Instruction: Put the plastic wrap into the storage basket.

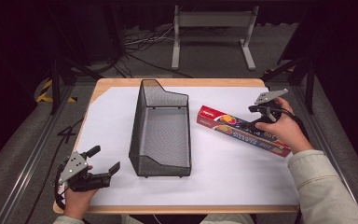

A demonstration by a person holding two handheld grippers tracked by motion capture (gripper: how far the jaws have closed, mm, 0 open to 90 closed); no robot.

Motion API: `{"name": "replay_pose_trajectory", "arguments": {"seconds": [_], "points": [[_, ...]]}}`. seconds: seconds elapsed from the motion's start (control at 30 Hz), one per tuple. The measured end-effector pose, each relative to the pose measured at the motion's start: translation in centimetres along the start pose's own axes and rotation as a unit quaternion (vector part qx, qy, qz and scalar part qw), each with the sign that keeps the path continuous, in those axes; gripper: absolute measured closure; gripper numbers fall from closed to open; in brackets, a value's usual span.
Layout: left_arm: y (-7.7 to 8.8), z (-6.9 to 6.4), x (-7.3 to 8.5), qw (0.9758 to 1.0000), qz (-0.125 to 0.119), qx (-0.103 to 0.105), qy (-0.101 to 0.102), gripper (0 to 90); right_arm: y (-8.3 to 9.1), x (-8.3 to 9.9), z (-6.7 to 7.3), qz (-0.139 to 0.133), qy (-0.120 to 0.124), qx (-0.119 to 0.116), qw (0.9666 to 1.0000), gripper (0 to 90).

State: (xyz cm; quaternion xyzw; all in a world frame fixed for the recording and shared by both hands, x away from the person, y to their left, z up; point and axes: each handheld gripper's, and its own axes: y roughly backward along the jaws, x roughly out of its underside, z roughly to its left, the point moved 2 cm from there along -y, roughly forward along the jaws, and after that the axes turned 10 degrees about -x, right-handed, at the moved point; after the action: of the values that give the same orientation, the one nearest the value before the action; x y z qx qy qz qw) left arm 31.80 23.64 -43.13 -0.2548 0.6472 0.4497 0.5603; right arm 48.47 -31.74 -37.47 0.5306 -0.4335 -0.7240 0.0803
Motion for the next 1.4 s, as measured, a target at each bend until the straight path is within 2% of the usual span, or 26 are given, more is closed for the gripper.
{"name": "replay_pose_trajectory", "arguments": {"seconds": [0.2,0.37,0.4,0.5,0.6,0.83,0.9,0.93,0.97,1.0,1.1,1.13,1.33,1.4], "points": [[0.0,0.0,0.0,1.0000,-0.002,-0.002,0.002,7.6,-1.4,1.0,-0.5,0.023,-0.005,-0.001,0.9997,11.6],[0.0,0.1,0.0,1.0000,0.000,-0.003,0.002,7.6,-2.1,1.7,-0.7,0.029,-0.012,-0.001,0.9995,11.7],[0.0,0.0,0.0,1.0000,-0.002,-0.002,0.002,7.6,-2.5,2.1,-0.7,0.045,-0.006,-0.003,0.9990,11.7],[0.1,0.0,0.0,1.0000,0.001,-0.003,0.001,7.5,-2.9,2.3,-0.7,0.054,-0.004,-0.006,0.9985,13.0],[0.0,0.0,0.0,1.0000,-0.001,-0.002,0.002,7.5,-3.4,2.4,-0.6,0.079,0.002,-0.012,0.9968,15.1],[0.0,0.0,0.1,1.0000,0.001,-0.001,0.001,7.4,-3.7,2.5,-0.7,0.099,0.008,-0.014,0.9950,15.8],[0.0,0.0,0.1,1.0000,0.002,-0.001,0.001,7.4,-3.9,2.7,-0.8,0.121,0.007,-0.016,0.9926,18.8],[0.0,0.0,0.1,1.0000,0.002,-0.001,0.001,7.4,-3.9,2.7,-0.8,0.121,0.007,-0.016,0.9926,18.8],[-0.1,0.0,0.1,1.0000,0.002,-0.001,0.001,7.5,-4.0,2.8,-0.9,0.140,0.008,-0.019,0.9899,20.4],[-0.1,0.0,0.1,1.0000,0.003,-0.001,0.001,7.5,-4.0,2.8,-0.9,0.140,0.008,-0.019,0.9899,20.4],[-0.1,0.0,0.1,1.0000,0.003,-0.001,0.003,7.4,-4.2,2.9,-1.1,0.158,0.007,-0.024,0.9872,23.1],[-0.1,0.0,0.1,1.0000,0.002,-0.001,0.003,7.5,-4.4,2.8,-1.2,0.169,0.009,-0.031,0.9851,25.0],[-0.1,0.0,0.1,1.0000,0.002,-0.001,0.002,7.5,-4.9,2.5,-1.1,0.185,0.015,-0.036,0.9820,28.2],[-0.1,0.1,0.1,1.0000,0.002,0.000,0.002,7.5,-4.9,2.4,-1.2,0.192,0.018,-0.039,0.9804,32.5]]}}
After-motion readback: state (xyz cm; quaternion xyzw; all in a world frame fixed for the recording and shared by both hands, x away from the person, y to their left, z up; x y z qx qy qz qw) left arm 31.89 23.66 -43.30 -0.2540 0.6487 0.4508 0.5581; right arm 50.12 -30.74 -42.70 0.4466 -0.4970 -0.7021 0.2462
